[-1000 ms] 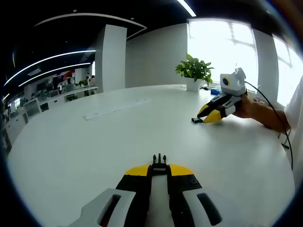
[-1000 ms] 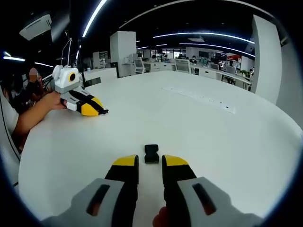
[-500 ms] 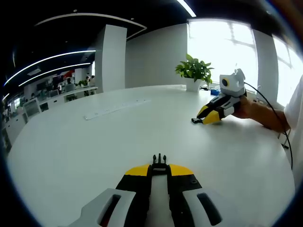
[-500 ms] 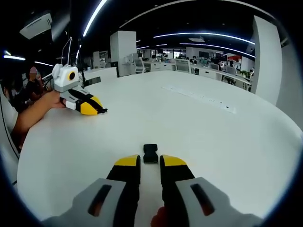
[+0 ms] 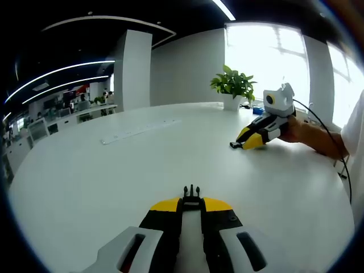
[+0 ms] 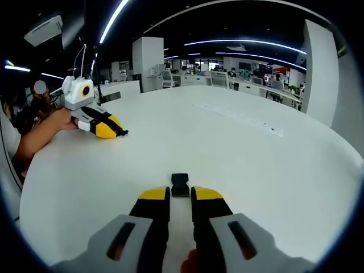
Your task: Snap the two parts of the plastic buckle together until the buckle closes and remains connected.
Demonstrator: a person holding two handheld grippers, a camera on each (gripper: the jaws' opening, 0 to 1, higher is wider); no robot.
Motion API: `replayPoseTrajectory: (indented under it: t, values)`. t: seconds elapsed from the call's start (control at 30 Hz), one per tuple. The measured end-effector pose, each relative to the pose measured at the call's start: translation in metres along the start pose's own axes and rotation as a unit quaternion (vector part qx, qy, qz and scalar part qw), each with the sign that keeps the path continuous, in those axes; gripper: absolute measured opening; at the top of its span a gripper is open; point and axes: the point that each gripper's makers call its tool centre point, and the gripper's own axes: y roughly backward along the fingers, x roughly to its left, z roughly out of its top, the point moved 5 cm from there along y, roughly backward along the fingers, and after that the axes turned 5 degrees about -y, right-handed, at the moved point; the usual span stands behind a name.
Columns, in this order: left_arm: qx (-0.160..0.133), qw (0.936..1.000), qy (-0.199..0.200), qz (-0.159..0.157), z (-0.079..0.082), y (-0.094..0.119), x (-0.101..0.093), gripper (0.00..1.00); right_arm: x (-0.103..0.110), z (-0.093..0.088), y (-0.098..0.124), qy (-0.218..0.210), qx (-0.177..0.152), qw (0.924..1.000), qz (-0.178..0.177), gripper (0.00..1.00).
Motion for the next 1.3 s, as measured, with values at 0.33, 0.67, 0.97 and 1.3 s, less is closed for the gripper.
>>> replayPoseTrajectory:
  t: [0.33, 0.67, 0.97, 1.3]
  values:
    - [0.001, 1.0, -0.002, -0.002, 0.0001, 0.0007, -0.0013, 0.12, -0.0003, -0.0008, 0.0001, 0.002, -0.001, 1.0, 0.0, 0.13]
    - [0.0, 1.0, -0.001, -0.003, 0.0002, 0.0009, -0.0015, 0.12, -0.0032, 0.0001, -0.0015, 0.002, -0.002, 1.0, 0.0, 0.15]
    - [0.001, 1.0, -0.003, -0.003, 0.0002, 0.0009, -0.0016, 0.12, -0.0015, -0.0004, -0.0009, 0.006, -0.006, 1.0, -0.001, 0.13]
    - [0.004, 1.0, -0.009, 0.003, 0.0008, 0.0009, -0.0022, 0.12, -0.0025, -0.0005, 0.0002, 0.004, -0.01, 0.9999, 0.0, 0.13]
